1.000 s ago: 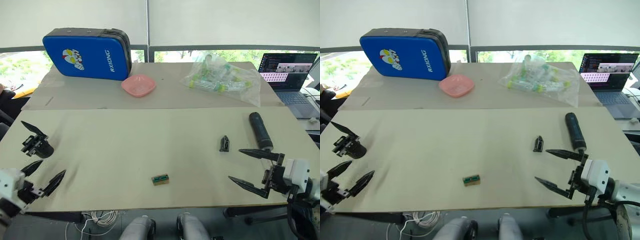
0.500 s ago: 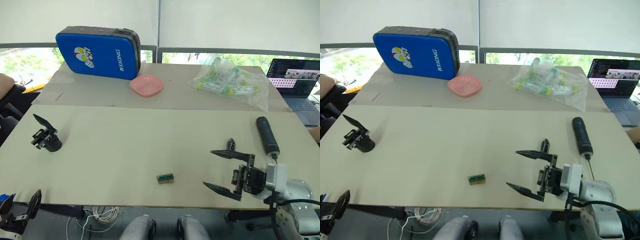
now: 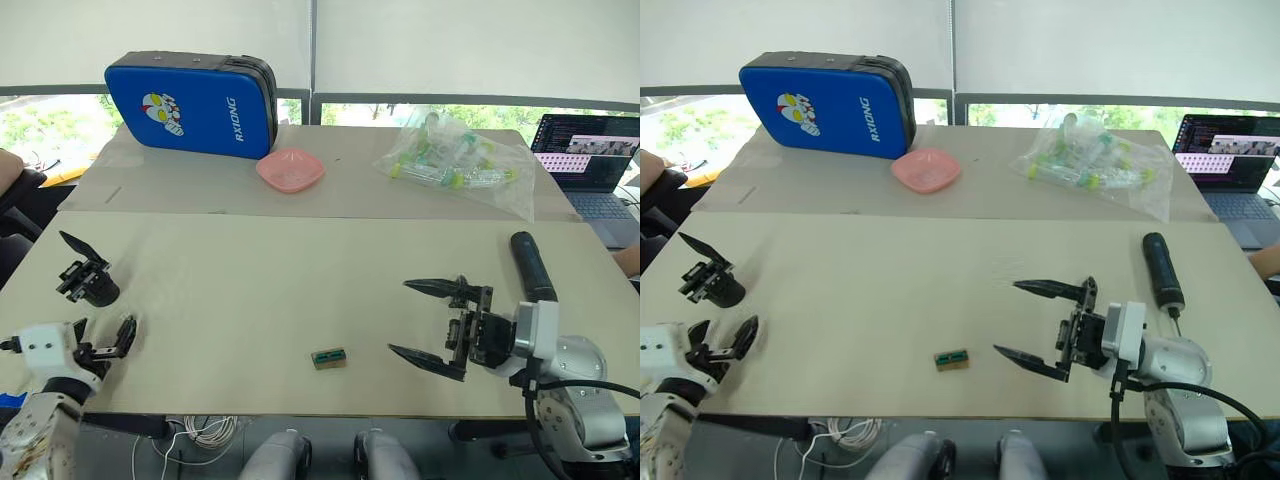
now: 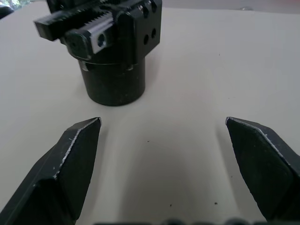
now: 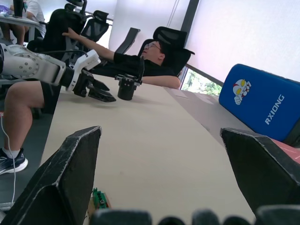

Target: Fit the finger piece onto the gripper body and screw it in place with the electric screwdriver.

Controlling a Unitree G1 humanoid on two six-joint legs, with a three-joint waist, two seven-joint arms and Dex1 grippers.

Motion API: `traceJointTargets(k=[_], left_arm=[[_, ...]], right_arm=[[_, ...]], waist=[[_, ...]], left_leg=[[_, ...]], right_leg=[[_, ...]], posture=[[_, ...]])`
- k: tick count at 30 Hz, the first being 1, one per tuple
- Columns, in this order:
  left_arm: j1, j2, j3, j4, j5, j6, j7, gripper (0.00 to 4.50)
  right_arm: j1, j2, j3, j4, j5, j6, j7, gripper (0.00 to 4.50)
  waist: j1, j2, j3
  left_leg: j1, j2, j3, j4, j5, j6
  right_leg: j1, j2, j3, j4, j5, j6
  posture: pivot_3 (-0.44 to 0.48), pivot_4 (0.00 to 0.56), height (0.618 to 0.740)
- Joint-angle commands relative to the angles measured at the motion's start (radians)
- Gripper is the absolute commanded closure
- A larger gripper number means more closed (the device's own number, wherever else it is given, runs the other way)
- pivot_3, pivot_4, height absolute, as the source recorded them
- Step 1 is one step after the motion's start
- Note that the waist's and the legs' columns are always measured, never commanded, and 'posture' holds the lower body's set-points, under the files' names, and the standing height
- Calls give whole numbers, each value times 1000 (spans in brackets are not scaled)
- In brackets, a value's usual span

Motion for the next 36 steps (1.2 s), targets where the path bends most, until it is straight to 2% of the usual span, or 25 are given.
traceJointTargets(k=[1, 8, 16, 23, 25, 27, 28, 29, 36], left_arm=[[-51, 3, -14, 37, 56, -18, 64, 0], [-155, -15, -28, 124, 96, -49, 125, 0], [-304, 5, -36, 340, 154, -128, 188, 0], [-342, 15, -43, 439, 176, -164, 215, 0], [-340, 15, -41, 449, 172, -156, 214, 517], [-334, 7, -30, 443, 153, -143, 210, 1216], [-330, 6, -27, 436, 146, -140, 208, 1801], [-325, 8, -30, 427, 146, -142, 198, 2192], [-305, -26, -45, 306, 89, -285, 84, 2194]], right_arm=[[-17, -16, -11, -44, 14, 17, -23, 31], [-38, -29, -18, -43, 11, 30, -48, 31], [-39, -35, -17, -23, 9, 18, -43, 31], [-18, -34, -34, -1, -1, -12, -28, 31], [-9, -32, -40, 3, -4, -23, -25, 0], [2, -30, -43, 9, -9, -38, -21, 0], [5, -29, -45, 13, -11, -44, -22, 0], [7, -29, -48, 16, -12, -49, -22, 0], [61, -40, -62, 27, -16, -88, 8, 0]], waist=[[2, 0, 0], [3, 0, 0], [3, 1, 0], [3, 3, -2], [2, 4, -3], [2, 6, -3], [2, 7, -4], [0, 7, -4], [2, 7, -4]], left_leg=[[0, 0, 0, 0, 0, 0], [0, 0, 0, 0, 0, -1], [1, 0, 0, 0, 1, -2], [2, 0, 0, 0, 1, -2], [2, 0, 0, 0, 1, -2], [3, 0, 0, 0, 1, -2], [3, 0, 0, 0, 1, -2], [3, 0, 0, 0, 1, -2], [1, -1, 0, 0, 1, -2]], right_leg=[[0, 0, 0, 0, 0, 0], [0, 0, 0, 0, 2, 1], [1, 0, -1, 1, 2, 0], [1, 0, -1, 1, 3, 0], [1, 0, -1, 2, 3, 0], [1, 0, -1, 2, 3, 0], [1, 0, 0, 2, 2, 0], [2, 0, 0, 2, 2, 0], [1, 0, 0, 0, 3, 1]], posture=[[0, 150, 740], [0, 150, 740], [0, 150, 740], [0, 150, 740], [0, 150, 740], [0, 150, 740], [0, 150, 740], [0, 150, 740], [0, 150, 740]])
